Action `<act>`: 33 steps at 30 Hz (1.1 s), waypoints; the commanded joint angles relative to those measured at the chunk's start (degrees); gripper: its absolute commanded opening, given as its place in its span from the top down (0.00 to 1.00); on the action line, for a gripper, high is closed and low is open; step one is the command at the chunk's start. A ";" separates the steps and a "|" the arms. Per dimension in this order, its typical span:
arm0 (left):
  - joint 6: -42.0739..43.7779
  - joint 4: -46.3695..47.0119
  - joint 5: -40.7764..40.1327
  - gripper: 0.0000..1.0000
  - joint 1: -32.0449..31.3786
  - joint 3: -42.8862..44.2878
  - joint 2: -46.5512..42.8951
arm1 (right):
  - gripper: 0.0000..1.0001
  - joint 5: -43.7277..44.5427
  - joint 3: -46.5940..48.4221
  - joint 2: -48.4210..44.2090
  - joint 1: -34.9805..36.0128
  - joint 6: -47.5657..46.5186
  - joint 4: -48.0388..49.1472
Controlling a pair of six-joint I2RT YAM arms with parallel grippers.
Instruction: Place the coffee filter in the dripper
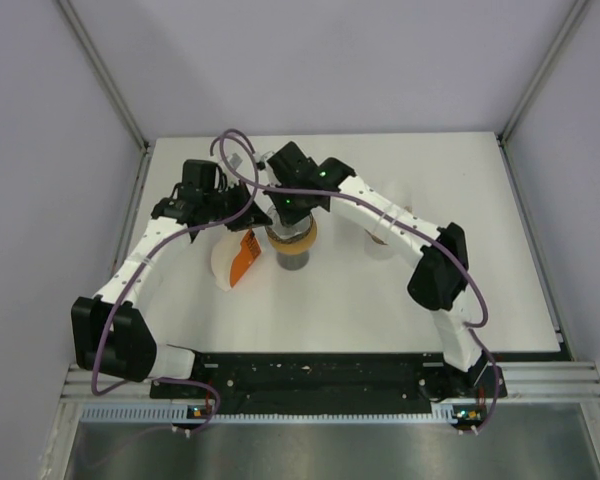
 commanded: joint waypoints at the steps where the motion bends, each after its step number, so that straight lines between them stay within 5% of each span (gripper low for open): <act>1: 2.95 -0.89 -1.69 1.00 -0.41 1.94 -0.36 | 1.00 -3.63 0.46 -6.55 -0.12 -1.35 4.24; 6: 3.22 -1.51 -1.69 0.99 -0.41 2.91 -0.10 | 1.00 -3.64 -1.12 -9.01 -0.56 -1.35 4.60; 14: 3.66 -2.21 -1.52 0.68 -0.41 4.49 -0.18 | 1.00 -4.16 -2.88 -9.99 -1.61 -1.35 4.95; 33: 6.47 -3.79 -1.78 0.41 -0.41 9.32 -1.33 | 1.00 -4.96 -0.60 -13.06 -2.41 -1.78 5.13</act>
